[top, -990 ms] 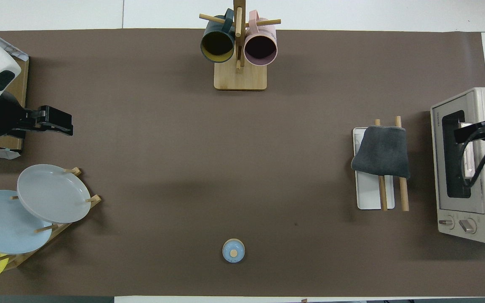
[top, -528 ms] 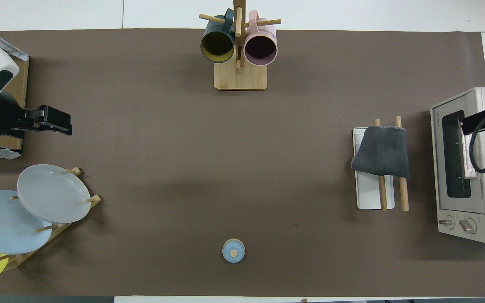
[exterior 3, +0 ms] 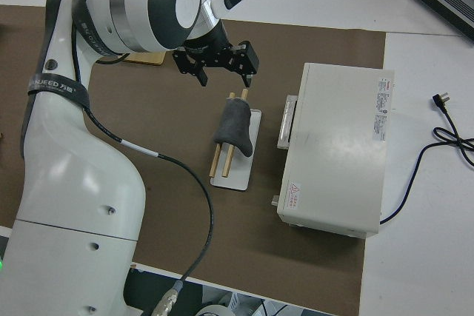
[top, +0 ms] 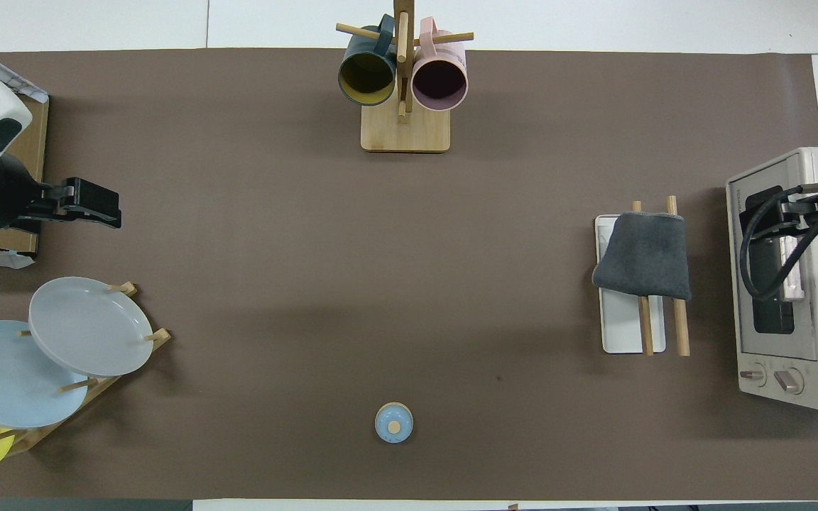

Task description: Fold towel and hang on rack

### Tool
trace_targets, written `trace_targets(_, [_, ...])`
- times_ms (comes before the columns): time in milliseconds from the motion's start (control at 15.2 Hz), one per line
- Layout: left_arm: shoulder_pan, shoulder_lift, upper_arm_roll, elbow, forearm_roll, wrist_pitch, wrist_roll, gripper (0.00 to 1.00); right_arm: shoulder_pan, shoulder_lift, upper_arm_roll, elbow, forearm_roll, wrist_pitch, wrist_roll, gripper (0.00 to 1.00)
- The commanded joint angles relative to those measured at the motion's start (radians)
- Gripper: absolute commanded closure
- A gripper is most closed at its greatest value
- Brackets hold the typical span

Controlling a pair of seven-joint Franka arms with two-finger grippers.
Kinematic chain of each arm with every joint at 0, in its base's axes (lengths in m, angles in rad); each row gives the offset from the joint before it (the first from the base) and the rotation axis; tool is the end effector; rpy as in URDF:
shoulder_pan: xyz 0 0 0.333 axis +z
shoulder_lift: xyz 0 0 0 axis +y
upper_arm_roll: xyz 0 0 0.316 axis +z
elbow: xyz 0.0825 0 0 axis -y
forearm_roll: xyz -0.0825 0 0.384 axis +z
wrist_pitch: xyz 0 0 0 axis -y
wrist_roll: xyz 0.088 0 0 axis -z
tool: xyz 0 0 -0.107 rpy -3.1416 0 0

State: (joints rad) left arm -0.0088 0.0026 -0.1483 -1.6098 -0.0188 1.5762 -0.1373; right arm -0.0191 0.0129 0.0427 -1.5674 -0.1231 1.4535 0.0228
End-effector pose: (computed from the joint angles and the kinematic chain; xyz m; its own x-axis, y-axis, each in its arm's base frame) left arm 0.5474 -0.0886 0.6052 0.9991 -0.0196 -0.0384 -0.0191 -0.9997 0.0140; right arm 0.5453 -0.0016 0.6104 0.9923 -0.0135 -0.1228 0.0020 -0.9921 0.1251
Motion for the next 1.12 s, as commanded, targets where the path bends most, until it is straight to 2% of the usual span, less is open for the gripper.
trace_targets(0, [-0.005, -0.019, 0.012, -0.018, -0.009, 0.011, 0.007, 0.00, -0.013, -0.004, -0.009, 0.013, 0.019, 0.002, 0.006, 0.00])
trace_targets(264, [-0.005, -0.019, 0.012, -0.018, -0.009, 0.011, 0.007, 0.00, -0.008, 0.001, -0.044, 0.017, 0.020, 0.059, -0.033, 0.00])
trace_targets(924, [-0.005, -0.019, 0.012, -0.018, -0.009, 0.013, 0.007, 0.00, -0.005, 0.001, -0.060, 0.017, 0.031, 0.051, -0.063, 0.00])
trace_targets(1056, [-0.005, -0.019, 0.012, -0.018, -0.009, 0.011, 0.007, 0.00, 0.033, 0.001, -0.085, 0.017, 0.036, 0.048, -0.064, 0.00])
